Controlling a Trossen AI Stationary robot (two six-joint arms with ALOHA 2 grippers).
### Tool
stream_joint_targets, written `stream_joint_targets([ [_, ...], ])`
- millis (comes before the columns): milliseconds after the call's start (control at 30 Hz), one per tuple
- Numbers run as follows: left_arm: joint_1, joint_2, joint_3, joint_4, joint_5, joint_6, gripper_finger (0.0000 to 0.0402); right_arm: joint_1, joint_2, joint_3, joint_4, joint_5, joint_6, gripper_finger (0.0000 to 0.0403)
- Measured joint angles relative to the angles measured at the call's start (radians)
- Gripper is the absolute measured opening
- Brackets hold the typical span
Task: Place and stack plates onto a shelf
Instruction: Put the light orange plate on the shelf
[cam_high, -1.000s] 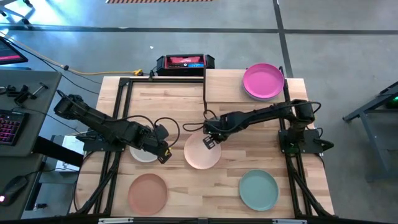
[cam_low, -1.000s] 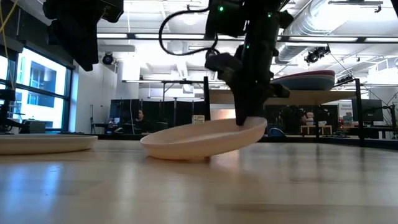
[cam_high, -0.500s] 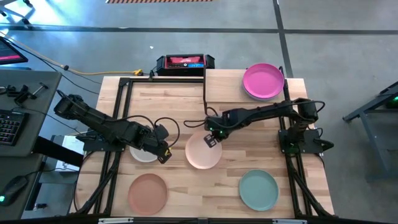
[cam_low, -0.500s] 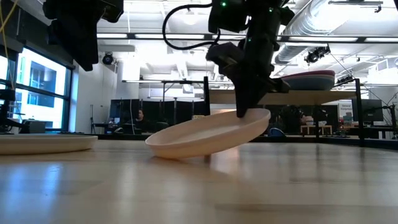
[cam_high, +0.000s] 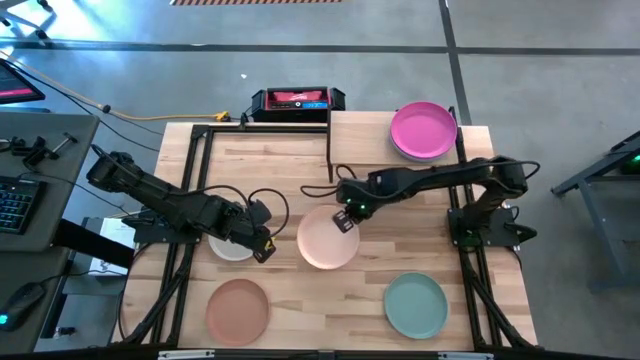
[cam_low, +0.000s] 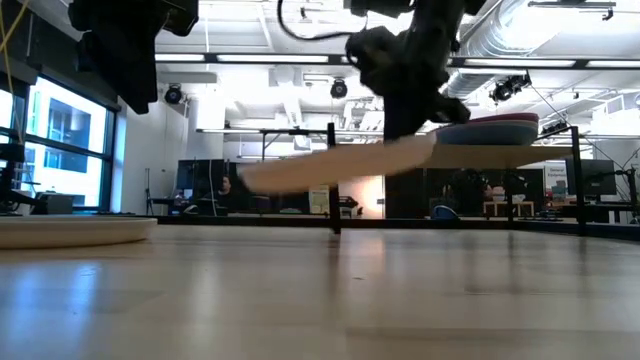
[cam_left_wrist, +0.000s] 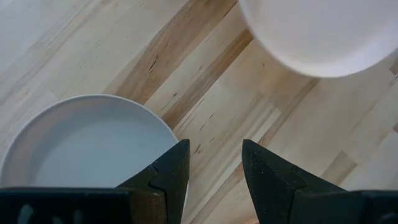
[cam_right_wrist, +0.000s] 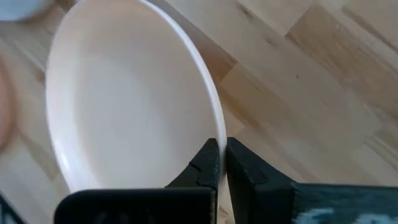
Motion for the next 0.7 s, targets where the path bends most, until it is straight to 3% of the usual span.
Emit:
stream_joint_targets([
  [333, 0.000, 0.000, 0.000, 0.001, -0.001, 0.000, 0.0138, -0.056, -0.196, 0.000, -0.051, 0.042, -0.042, 0.0000],
  [700, 0.000, 0.000, 0.000, 0.004, -0.001, -0.005, 0.0138, -0.301, -0.367, 0.000, -0.103, 0.080, -0.170, 0.0000],
])
